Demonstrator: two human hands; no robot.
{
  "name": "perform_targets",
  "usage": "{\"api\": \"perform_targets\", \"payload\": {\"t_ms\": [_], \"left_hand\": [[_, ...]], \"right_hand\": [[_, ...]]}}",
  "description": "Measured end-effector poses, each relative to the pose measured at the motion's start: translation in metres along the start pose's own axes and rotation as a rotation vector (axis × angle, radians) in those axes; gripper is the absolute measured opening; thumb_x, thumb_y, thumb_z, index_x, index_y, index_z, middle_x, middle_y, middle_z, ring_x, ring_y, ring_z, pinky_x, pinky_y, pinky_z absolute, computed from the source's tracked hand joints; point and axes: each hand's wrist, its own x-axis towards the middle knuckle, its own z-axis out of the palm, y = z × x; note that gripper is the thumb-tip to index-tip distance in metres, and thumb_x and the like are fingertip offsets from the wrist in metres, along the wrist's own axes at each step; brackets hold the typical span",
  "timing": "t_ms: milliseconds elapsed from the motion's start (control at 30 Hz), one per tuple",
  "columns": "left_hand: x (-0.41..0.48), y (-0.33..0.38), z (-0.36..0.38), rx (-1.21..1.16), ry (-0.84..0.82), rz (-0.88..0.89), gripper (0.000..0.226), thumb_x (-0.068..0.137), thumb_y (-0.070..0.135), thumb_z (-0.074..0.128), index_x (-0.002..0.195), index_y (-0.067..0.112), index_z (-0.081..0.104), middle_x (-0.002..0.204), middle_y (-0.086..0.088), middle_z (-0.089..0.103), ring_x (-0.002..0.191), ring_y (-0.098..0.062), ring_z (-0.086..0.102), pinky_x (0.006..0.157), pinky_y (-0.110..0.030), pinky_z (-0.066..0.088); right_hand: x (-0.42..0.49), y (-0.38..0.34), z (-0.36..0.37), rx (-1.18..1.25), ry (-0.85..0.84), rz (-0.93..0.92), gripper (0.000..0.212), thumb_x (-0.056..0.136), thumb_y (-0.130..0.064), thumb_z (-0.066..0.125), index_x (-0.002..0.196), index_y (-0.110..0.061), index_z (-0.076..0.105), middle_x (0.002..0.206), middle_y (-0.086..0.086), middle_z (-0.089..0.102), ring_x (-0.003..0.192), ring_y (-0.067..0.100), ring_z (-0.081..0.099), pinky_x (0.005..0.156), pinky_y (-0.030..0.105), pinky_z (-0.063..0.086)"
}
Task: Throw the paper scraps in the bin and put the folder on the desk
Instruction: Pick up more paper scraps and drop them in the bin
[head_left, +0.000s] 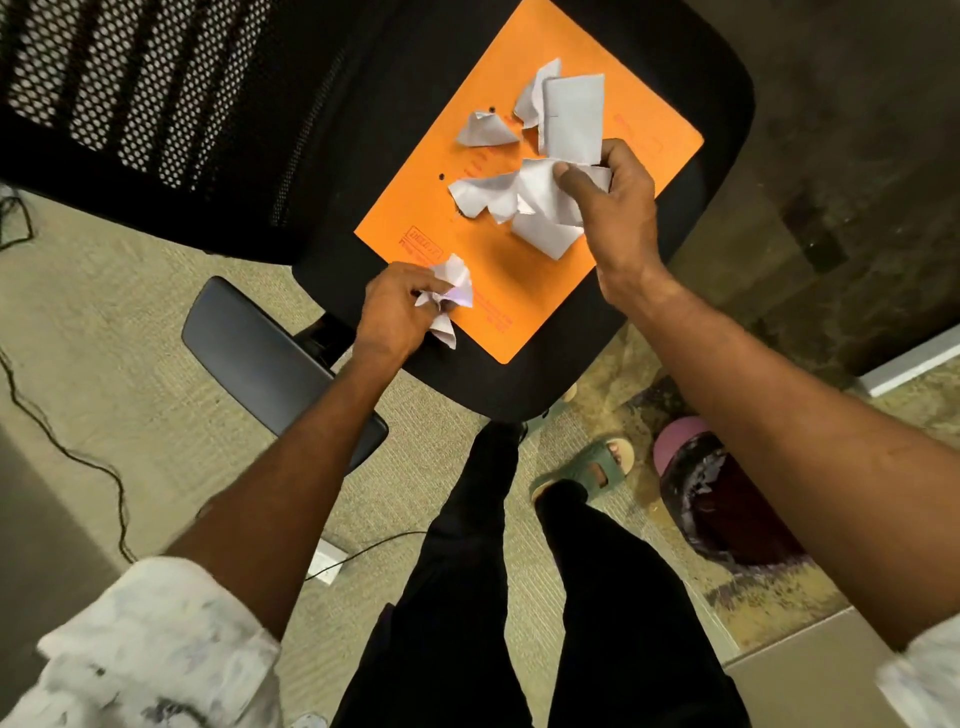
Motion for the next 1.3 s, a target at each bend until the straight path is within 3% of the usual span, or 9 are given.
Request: {"api": "perform_targets", "payload": {"t_ms": [133, 233, 300, 433, 567, 733, 1000, 1167, 1300], "left_hand": [[0.001, 0.004, 0.007, 0.071, 0.081, 0.032, 0.028, 0.091, -0.007, 0.065, 0.115, 0.001, 0.076, 0.158, -0.01, 0.043, 0.137, -0.015, 0.05, 0.115, -0.026, 0.042], [0.002, 0.009, 0.013, 0.058, 0.121, 0.059, 0.04, 0.092, -0.009, 0.061, 0.13, -0.002, 0.066, 0.144, -0.007, 0.06, 0.121, -0.006, 0.057, 0.111, -0.029, 0.048], [0.006, 0.012, 0.013, 0.041, 0.166, 0.043, 0.04, 0.093, -0.006, 0.063, 0.131, 0.003, 0.067, 0.137, -0.007, 0.066, 0.126, -0.013, 0.061, 0.109, -0.021, 0.046], [0.015, 0.017, 0.009, 0.105, 0.228, 0.058, 0.032, 0.095, -0.003, 0.061, 0.122, 0.006, 0.074, 0.131, -0.01, 0.07, 0.122, -0.021, 0.066, 0.108, -0.023, 0.049], [0.019, 0.021, 0.001, 0.015, 0.286, 0.038, 0.033, 0.095, -0.004, 0.057, 0.121, 0.006, 0.074, 0.123, -0.009, 0.073, 0.091, -0.013, 0.073, 0.077, -0.005, 0.055], [0.009, 0.052, 0.012, -0.117, 0.355, 0.063, 0.026, 0.092, 0.005, 0.065, 0.114, 0.009, 0.078, 0.115, -0.006, 0.077, 0.103, -0.009, 0.069, 0.081, 0.006, 0.041], [0.001, 0.147, 0.074, -0.283, 0.22, 0.169, 0.022, 0.092, 0.014, 0.072, 0.112, 0.008, 0.079, 0.112, -0.008, 0.079, 0.106, -0.014, 0.072, 0.094, -0.031, 0.056], [-0.015, 0.201, 0.137, -0.253, 0.073, 0.258, 0.023, 0.09, 0.016, 0.073, 0.11, 0.008, 0.08, 0.105, -0.006, 0.08, 0.088, 0.001, 0.065, 0.082, -0.016, 0.052], [-0.047, 0.232, 0.193, -0.22, -0.094, 0.327, 0.025, 0.09, 0.017, 0.075, 0.112, 0.007, 0.078, 0.106, -0.006, 0.079, 0.094, -0.009, 0.071, 0.085, -0.021, 0.057]], "right_hand": [[0.002, 0.006, -0.005, 0.186, 0.008, 0.115, 0.016, 0.093, -0.012, 0.067, 0.107, -0.009, 0.062, 0.103, 0.01, 0.067, 0.091, 0.021, 0.064, 0.079, 0.036, 0.053], [0.003, 0.01, -0.009, 0.272, 0.036, 0.175, 0.016, 0.091, -0.008, 0.067, 0.107, -0.008, 0.063, 0.101, 0.007, 0.068, 0.091, 0.021, 0.065, 0.077, 0.036, 0.053], [0.003, 0.012, -0.012, 0.306, 0.032, 0.209, 0.018, 0.091, -0.006, 0.067, 0.108, -0.007, 0.062, 0.101, 0.007, 0.067, 0.09, 0.02, 0.065, 0.074, 0.034, 0.053], [0.0, 0.016, -0.017, 0.348, 0.02, 0.243, 0.014, 0.092, -0.006, 0.067, 0.103, -0.011, 0.061, 0.103, 0.005, 0.068, 0.094, 0.021, 0.065, 0.075, 0.033, 0.055], [-0.003, 0.017, -0.018, 0.394, 0.01, 0.259, 0.016, 0.092, -0.005, 0.068, 0.104, -0.013, 0.061, 0.104, 0.003, 0.068, 0.096, 0.02, 0.066, 0.077, 0.034, 0.056], [-0.011, 0.015, -0.028, 0.423, 0.051, 0.265, 0.014, 0.093, -0.006, 0.068, 0.102, -0.013, 0.06, 0.105, 0.005, 0.067, 0.096, 0.021, 0.065, 0.076, 0.037, 0.054], [-0.038, 0.011, -0.095, 0.392, 0.276, 0.181, 0.016, 0.091, -0.005, 0.07, 0.092, -0.015, 0.058, 0.101, 0.007, 0.067, 0.095, 0.024, 0.065, 0.088, 0.052, 0.055], [-0.078, 0.034, -0.168, 0.343, 0.568, 0.173, 0.02, 0.088, -0.008, 0.075, 0.086, -0.02, 0.059, 0.093, 0.0, 0.067, 0.088, 0.015, 0.063, 0.079, 0.038, 0.055], [-0.127, 0.066, -0.22, 0.365, 0.769, 0.238, 0.017, 0.087, -0.016, 0.077, 0.09, -0.018, 0.06, 0.097, 0.001, 0.069, 0.089, 0.016, 0.066, 0.079, 0.04, 0.06]]}}
